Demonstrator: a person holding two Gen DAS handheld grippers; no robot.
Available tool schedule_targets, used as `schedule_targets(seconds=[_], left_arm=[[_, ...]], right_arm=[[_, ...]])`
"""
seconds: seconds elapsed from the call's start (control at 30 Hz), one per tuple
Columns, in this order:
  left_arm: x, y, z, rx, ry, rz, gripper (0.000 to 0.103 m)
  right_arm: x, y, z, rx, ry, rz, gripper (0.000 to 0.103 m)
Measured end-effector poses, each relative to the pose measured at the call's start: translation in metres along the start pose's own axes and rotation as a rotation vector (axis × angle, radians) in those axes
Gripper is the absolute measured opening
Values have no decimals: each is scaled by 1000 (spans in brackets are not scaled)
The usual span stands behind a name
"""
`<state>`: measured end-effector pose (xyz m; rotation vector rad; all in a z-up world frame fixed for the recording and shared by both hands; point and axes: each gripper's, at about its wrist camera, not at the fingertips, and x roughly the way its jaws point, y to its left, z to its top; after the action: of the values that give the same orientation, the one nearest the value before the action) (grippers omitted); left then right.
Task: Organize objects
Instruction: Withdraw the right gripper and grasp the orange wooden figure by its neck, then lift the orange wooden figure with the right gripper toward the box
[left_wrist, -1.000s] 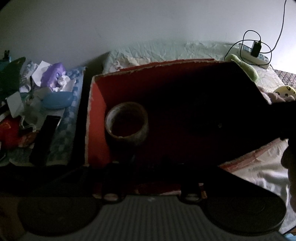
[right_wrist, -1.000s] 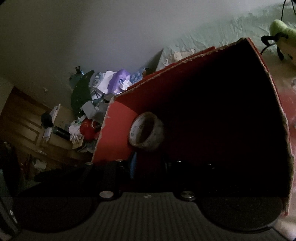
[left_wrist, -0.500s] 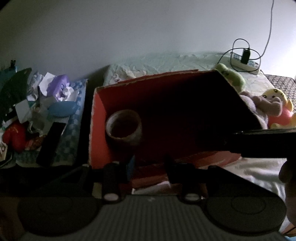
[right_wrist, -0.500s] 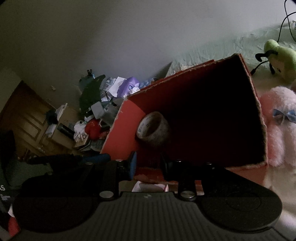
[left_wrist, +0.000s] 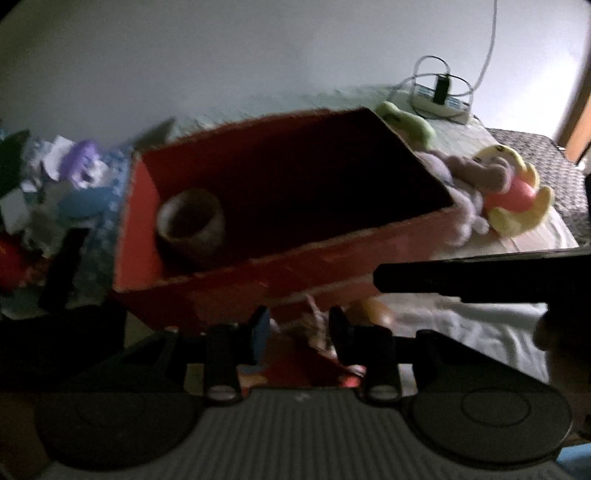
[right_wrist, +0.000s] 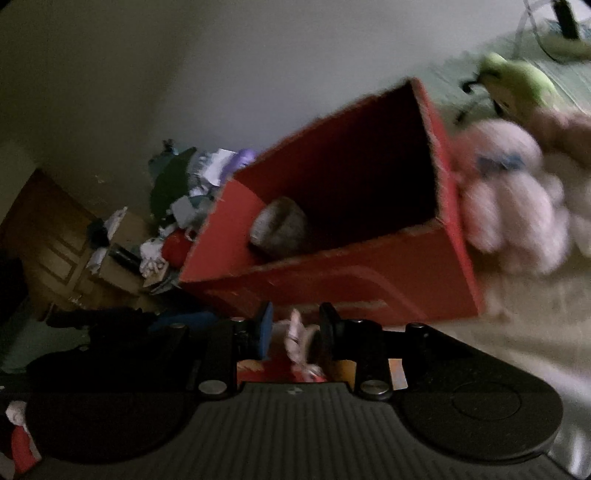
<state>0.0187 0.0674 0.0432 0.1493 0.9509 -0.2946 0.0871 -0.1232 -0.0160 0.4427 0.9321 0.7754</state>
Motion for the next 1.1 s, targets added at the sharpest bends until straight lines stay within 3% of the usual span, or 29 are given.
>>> schedule_targets(seconds=[0.23, 0.53, 0.87, 1.1], left_arm=[[8, -19, -19, 28, 19, -143, 34], [19, -36, -33, 55, 23, -315, 32], [63, -40, -37, 58, 127, -309, 30], [69, -32, -30, 61, 129, -322, 33]], right_arm=[[4, -20, -19, 47, 55, -51, 31], [20, -35, -30, 88, 144, -30, 32], [37, -44, -32, 101, 196, -33, 37], [41, -47, -30, 114, 203, -29, 46]])
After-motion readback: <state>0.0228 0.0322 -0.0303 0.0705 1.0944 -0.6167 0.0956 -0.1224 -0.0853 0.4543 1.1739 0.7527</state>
